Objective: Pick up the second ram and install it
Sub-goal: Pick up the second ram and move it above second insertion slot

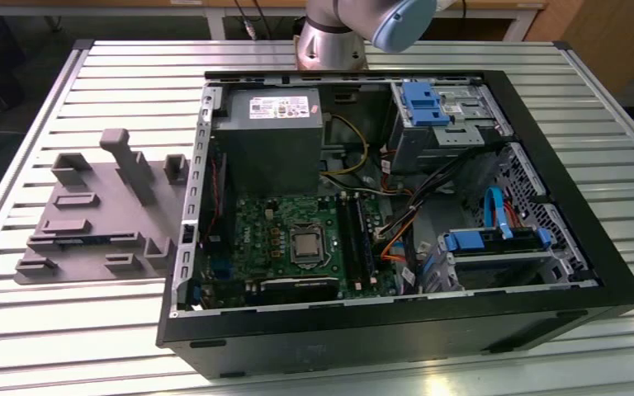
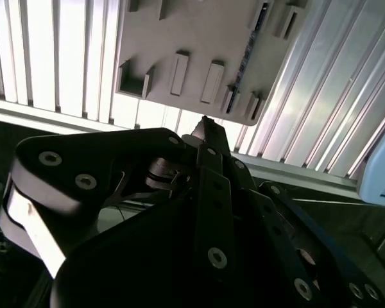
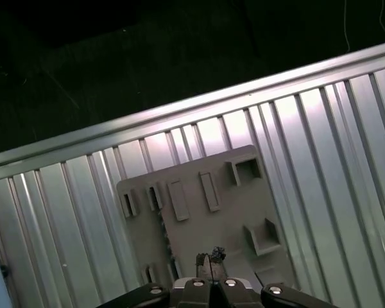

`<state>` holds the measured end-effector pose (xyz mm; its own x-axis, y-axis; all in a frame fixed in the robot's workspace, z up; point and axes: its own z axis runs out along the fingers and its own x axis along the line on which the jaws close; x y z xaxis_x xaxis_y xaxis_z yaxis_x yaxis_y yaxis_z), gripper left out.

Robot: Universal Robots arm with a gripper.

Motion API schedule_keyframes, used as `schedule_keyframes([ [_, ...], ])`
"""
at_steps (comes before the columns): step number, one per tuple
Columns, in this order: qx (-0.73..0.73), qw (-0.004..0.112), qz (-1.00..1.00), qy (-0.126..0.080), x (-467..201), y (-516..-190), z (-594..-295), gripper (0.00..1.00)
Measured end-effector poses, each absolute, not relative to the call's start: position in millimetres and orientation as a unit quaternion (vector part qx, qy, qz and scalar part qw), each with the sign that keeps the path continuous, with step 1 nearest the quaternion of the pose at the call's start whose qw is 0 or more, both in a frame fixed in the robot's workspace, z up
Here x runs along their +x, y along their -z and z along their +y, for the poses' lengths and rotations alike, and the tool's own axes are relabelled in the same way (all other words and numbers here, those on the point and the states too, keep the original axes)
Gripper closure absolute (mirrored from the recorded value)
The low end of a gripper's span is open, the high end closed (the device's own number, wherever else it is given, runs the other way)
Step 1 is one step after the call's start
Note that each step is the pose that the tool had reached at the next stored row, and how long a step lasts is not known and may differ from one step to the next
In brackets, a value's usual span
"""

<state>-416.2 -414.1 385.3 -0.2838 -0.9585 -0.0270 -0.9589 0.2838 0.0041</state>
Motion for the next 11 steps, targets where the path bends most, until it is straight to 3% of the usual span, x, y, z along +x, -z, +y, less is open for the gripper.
schedule_keyframes([
  [11,-0.639,0.009,0.769,-0.01,-417.9,-384.4,-415.0,0.89],
])
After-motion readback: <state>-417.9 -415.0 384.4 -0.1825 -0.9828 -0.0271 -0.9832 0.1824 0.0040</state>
